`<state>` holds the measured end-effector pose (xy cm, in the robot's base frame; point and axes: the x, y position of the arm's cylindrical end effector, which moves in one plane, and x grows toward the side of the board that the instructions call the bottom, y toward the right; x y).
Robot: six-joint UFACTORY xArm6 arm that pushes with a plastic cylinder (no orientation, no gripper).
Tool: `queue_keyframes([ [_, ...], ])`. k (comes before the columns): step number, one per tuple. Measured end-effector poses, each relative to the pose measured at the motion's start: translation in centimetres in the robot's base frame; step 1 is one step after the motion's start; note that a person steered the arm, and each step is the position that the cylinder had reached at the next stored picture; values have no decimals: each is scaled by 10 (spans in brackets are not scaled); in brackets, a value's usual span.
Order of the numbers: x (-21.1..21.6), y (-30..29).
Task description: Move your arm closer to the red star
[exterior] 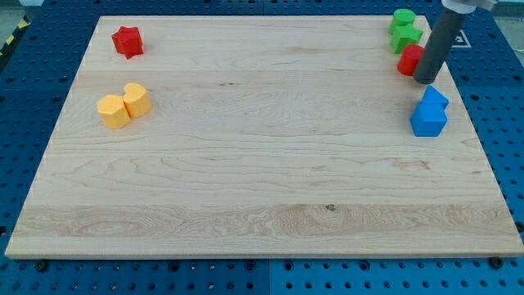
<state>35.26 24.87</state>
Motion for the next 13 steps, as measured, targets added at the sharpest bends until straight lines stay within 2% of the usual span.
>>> queue_keyframes([
  [4,-9,-2],
  [8,-4,-144],
  [10,-4,-152],
  [13,-14,-286],
])
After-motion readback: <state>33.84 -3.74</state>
